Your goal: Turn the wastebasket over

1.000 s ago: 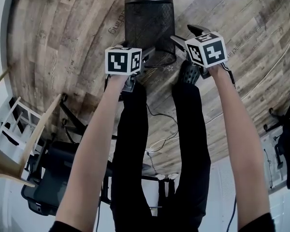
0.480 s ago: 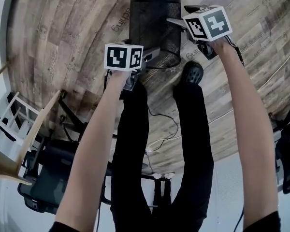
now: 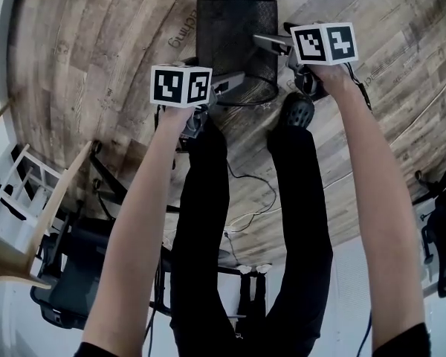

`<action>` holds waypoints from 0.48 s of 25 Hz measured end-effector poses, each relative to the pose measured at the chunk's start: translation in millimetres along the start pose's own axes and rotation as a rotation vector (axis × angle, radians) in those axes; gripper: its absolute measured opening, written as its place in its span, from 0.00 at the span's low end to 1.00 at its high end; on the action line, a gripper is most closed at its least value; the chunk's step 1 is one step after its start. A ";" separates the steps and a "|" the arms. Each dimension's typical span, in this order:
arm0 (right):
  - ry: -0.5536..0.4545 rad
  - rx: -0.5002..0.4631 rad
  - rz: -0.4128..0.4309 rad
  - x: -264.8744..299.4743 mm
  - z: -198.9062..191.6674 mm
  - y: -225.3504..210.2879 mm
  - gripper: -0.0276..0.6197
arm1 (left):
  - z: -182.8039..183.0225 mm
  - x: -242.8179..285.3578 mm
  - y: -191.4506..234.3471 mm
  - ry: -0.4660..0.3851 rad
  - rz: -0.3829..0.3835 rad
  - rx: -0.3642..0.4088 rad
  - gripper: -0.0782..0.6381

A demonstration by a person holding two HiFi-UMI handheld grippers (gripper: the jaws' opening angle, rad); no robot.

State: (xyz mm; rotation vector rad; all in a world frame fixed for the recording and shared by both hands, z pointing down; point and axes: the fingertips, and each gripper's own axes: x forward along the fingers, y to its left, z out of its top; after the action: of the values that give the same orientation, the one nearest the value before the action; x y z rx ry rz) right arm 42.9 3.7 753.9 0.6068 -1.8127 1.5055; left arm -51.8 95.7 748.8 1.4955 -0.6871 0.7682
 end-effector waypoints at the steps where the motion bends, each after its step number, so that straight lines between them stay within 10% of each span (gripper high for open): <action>1: -0.004 0.016 0.016 1.9 -0.1 1.0 0.63 | -0.1 -0.4 0.9 -0.001 -0.010 -0.001 0.88; 12: -0.053 0.024 0.122 8.6 1.3 12.2 0.64 | -4.9 2.0 2.5 0.003 -0.133 -0.057 0.88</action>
State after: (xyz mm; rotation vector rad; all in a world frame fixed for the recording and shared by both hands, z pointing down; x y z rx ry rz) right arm 28.1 5.7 752.4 0.5612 -1.9049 1.6073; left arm -52.9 100.5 752.0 1.4725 -0.5957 0.6445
